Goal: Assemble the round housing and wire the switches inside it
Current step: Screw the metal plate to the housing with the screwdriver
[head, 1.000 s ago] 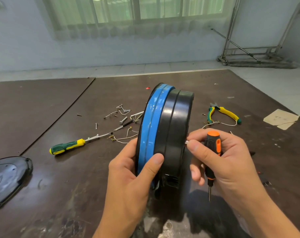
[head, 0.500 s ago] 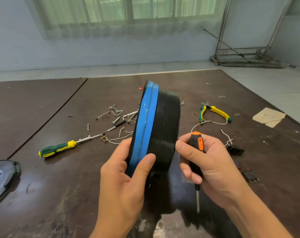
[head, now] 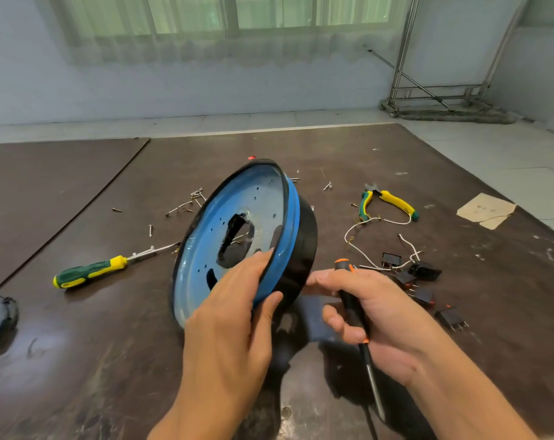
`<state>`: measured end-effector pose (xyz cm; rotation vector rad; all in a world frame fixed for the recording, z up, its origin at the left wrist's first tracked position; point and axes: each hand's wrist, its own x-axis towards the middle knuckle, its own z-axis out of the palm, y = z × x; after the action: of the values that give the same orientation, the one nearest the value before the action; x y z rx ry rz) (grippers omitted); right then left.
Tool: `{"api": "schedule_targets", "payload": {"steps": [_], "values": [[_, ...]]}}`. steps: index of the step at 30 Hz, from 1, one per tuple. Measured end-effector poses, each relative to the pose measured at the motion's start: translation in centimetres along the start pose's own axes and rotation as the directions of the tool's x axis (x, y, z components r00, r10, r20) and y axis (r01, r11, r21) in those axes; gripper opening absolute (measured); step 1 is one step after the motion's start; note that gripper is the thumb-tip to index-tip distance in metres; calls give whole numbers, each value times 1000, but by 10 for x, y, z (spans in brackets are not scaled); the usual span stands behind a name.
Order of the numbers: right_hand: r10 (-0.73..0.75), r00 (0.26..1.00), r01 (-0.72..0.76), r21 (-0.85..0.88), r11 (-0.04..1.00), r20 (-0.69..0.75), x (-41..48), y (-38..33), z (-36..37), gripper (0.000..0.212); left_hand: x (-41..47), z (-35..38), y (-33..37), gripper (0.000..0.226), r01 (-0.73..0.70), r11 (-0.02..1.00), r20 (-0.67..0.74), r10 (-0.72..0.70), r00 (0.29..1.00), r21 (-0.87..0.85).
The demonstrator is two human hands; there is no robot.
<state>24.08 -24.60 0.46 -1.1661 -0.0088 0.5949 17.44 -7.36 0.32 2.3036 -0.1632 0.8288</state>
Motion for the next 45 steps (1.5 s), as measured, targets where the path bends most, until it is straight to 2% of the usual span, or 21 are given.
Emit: {"api": "schedule_targets", "payload": {"steps": [6, 9, 14, 17, 20, 21, 24, 25, 28, 30, 32, 33, 35, 36, 38, 40, 43, 45], "values": [[310, 949, -316, 213, 924, 63, 2, 9, -18, 19, 4, 5, 4, 46, -97, 963, 229, 38, 973, 253], [380, 904, -423, 280, 862, 195, -1, 13, -30, 18, 6, 8, 8, 39, -151, 936, 340, 36, 940, 319], [431, 866, -498, 354, 791, 256, -12, 23, -42, 24, 4, 22, 14, 38, -263, 872, 512, 17, 859, 412], [403, 881, -471, 379, 796, 248, -16, 22, -47, 25, 2, 30, 15, 37, -280, 860, 514, 25, 858, 426], [353, 919, -393, 370, 842, 174, -18, 13, -57, 20, 0, 34, 14, 33, -273, 848, 501, 11, 865, 454], [335, 933, -361, 366, 858, 133, -17, 10, -60, 23, 0, 34, 13, 32, -262, 851, 498, 1, 867, 455], [264, 964, -248, 357, 901, 3, -15, 5, -72, 49, -1, 34, 11, 32, -237, 868, 481, -3, 876, 437], [231, 972, -205, 337, 919, -38, -13, 3, -76, 50, -1, 35, 11, 33, -235, 869, 475, 0, 880, 436], [69, 978, -34, 173, 984, -198, -8, -7, -88, 38, -1, 37, 10, 39, -237, 877, 453, 25, 891, 418], [-113, 930, 99, -56, 993, -350, -2, -14, -96, 28, -1, 38, 8, 42, -242, 884, 448, 43, 893, 399], [-307, 845, 148, -361, 921, -437, 5, -20, -100, 23, -1, 38, 6, 43, -252, 887, 446, 59, 893, 387], [-393, 812, 146, -502, 853, -432, 9, -21, -100, 23, -1, 39, 5, 43, -256, 887, 446, 64, 893, 384], [-531, 779, 103, -768, 633, -333, 18, -18, -94, 25, 0, 39, 5, 41, -249, 890, 446, 58, 893, 382], [-555, 791, 63, -868, 492, -257, 23, -14, -90, 26, -1, 39, 4, 41, -244, 891, 445, 53, 894, 383], [-514, 846, -2, -965, 263, -142, 31, -3, -81, 23, -1, 38, 3, 40, -238, 894, 447, 48, 893, 380], [-446, 891, -24, -990, 140, -85, 37, 7, -74, 18, -2, 36, 2, 40, -237, 903, 452, 55, 891, 358], [-480, 873, -66, -996, 66, -89, 40, 15, -70, 7, -3, 33, 1, 43, -256, 909, 456, 84, 886, 328], [-545, 835, -52, -997, 60, -76, 40, 16, -70, 11, -3, 32, -1, 42, -264, 914, 469, 96, 878, 307]]}}
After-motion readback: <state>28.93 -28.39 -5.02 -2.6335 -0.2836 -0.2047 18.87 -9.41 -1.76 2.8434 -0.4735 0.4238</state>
